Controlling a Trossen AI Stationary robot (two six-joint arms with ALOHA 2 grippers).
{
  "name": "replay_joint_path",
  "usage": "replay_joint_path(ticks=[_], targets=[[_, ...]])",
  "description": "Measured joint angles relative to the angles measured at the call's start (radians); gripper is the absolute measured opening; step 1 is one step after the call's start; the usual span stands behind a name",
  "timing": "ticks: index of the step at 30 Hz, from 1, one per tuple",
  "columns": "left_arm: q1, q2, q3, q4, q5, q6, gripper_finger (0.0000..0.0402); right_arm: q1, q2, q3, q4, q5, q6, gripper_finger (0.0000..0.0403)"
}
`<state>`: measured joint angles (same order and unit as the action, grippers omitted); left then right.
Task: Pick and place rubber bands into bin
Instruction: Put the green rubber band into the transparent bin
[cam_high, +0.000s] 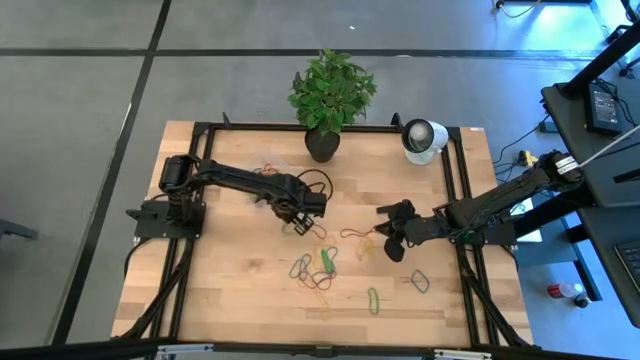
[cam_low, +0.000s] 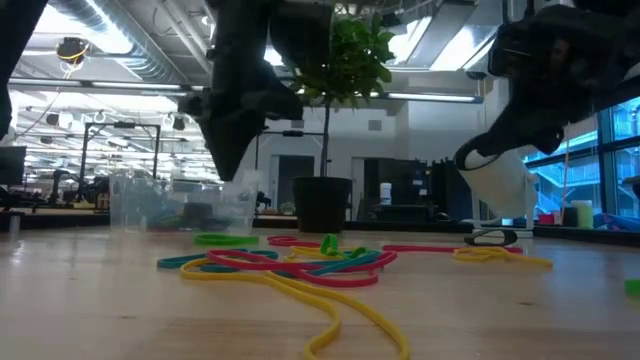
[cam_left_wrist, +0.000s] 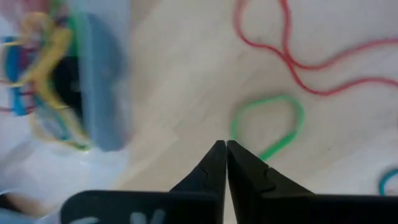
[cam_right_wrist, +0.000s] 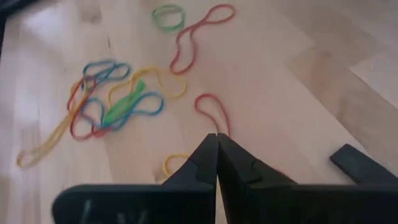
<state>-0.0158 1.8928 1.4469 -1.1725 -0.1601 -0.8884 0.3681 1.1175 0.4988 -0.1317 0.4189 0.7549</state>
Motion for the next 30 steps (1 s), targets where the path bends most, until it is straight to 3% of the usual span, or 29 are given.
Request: replay_joint_path(ticks=[13, 22, 30], targets=[[0.005, 0.035, -0.13, 0.105, 0.072, 0.04, 0.0103, -0.06, 0.0, 0.0, 0.084, 0.002, 0.055, 0.001], [0.005, 0.043, -0.202, 0.222, 0.109, 0.039, 0.01, -0.066, 0.0, 0.001, 0.125, 0.001, 0.069, 0.001], [0.005, 0.041, -0.219, 0.29, 0.136, 0.056, 0.0065, -0.066, 0.0, 0.001, 0.131, 0.001, 0.082, 0.001]])
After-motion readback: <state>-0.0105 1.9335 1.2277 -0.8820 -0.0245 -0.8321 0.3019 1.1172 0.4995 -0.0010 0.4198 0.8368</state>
